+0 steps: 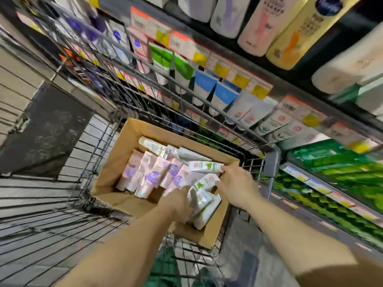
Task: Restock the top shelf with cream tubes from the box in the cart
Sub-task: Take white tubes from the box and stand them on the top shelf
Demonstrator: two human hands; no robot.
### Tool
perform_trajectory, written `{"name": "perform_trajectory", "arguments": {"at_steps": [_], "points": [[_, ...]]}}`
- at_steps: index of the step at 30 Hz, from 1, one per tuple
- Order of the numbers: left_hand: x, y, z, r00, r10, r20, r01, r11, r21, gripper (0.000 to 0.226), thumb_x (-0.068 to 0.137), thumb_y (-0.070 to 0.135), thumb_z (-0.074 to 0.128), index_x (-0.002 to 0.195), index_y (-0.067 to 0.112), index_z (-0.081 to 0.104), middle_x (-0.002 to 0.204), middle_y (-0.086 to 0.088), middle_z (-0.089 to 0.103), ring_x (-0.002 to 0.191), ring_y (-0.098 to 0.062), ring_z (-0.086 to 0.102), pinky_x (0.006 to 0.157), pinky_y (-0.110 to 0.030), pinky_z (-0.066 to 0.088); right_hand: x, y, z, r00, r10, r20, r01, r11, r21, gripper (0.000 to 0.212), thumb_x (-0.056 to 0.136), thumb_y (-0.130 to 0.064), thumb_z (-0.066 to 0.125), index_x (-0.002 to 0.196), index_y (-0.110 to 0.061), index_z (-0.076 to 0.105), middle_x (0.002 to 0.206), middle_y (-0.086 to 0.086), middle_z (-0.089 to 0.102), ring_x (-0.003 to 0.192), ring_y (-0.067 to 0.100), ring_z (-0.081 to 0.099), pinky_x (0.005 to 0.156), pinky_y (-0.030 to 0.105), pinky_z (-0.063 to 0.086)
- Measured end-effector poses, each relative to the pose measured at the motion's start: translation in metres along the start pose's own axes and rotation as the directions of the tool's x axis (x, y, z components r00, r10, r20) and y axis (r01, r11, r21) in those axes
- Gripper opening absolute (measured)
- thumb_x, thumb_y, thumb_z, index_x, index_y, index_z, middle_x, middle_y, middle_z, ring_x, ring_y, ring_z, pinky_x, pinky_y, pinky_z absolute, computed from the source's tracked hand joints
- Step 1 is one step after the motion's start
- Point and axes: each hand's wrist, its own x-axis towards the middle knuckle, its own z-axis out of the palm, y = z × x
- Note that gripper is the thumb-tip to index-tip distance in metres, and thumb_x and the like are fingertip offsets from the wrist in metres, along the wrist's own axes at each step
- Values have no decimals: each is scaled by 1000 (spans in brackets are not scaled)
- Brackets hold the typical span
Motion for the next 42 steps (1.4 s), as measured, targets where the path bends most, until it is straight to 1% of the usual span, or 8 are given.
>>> {"name": "perform_trajectory", "arguments": {"at_steps": [9, 13, 19, 24, 30, 36, 39, 42], "points": [[9, -2, 40, 992, -48, -114, 33, 991, -130, 87, 79, 33, 68, 147, 29, 13, 114, -2, 66, 101, -26, 63, 82, -36, 52, 2, 6, 27, 999, -31, 12, 30, 996, 80, 50, 93, -38, 54, 141, -28, 45, 141, 0, 45, 132, 24, 33, 103, 31, 32], [0, -5, 24, 993, -50, -106, 23, 969, -246, 72, 72, 31, 72, 133, 26, 35, 107, 0, 67, 96, -21, 64, 82, -33, 53, 1, -2, 23, 999, -44, 13, 43, 995, 90, 49, 94, -38, 55, 140, -27, 44, 142, 1, 45, 131, 23, 37, 103, 33, 36], [-22, -4, -37, 970, 176, 166, 107, 301, -948, 40, 84, 1, 66, 122, 10, 56, 97, -13, 69, 80, -22, 68, 71, -34, 56, 5, -27, 19, 898, -101, 428, -91, 910, 405, 79, 76, -43, 75, 144, -26, 37, 138, 2, 53, 121, 18, 54, 99, 34, 47], [-12, 1, -51, 957, 258, 130, 59, 267, -962, 31, 90, 1, 60, 121, 7, 63, 109, -13, 69, 95, -21, 67, 82, -30, 55, 8, -27, 20, 927, -82, 365, -193, 730, 655, 54, 79, -18, 77, 125, -26, 49, 102, 2, 70, 90, 15, 68, 76, 29, 56], [30, -12, -32, 922, -268, -280, 73, 829, -554, 33, 85, 27, 71, 115, 17, 65, 126, -2, 60, 104, -19, 61, 84, -29, 48, 24, 1, 23, 983, 89, 162, -168, 795, 583, 40, 74, -21, 80, 106, -25, 56, 111, 1, 67, 99, 21, 65, 88, 43, 55], [47, -5, -15, 936, -205, -285, 123, 952, -279, 49, 82, 41, 70, 124, 19, 57, 126, -5, 59, 124, -22, 48, 92, -28, 38, 31, 9, 35, 985, 146, 90, -170, 752, 637, 41, 75, -24, 80, 103, -30, 51, 113, 1, 66, 100, 22, 65, 88, 48, 54], [45, 6, -6, 894, 82, -440, 4, 982, 191, 52, 76, 63, 62, 115, 28, 63, 120, -2, 56, 116, -25, 47, 94, -37, 37, 33, 8, 38, 983, 166, 76, -174, 731, 660, 40, 77, -23, 79, 103, -31, 51, 111, -2, 65, 100, 21, 64, 89, 47, 54], [53, 14, 7, 918, 225, -327, -46, 879, 475, 58, 81, 63, 49, 124, 24, 55, 127, -6, 48, 119, -29, 39, 107, -44, 28, 34, 5, 42, 984, 169, 64, -169, 743, 648, 39, 76, -24, 79, 101, -33, 51, 105, -4, 66, 97, 21, 64, 86, 47, 55]]}}
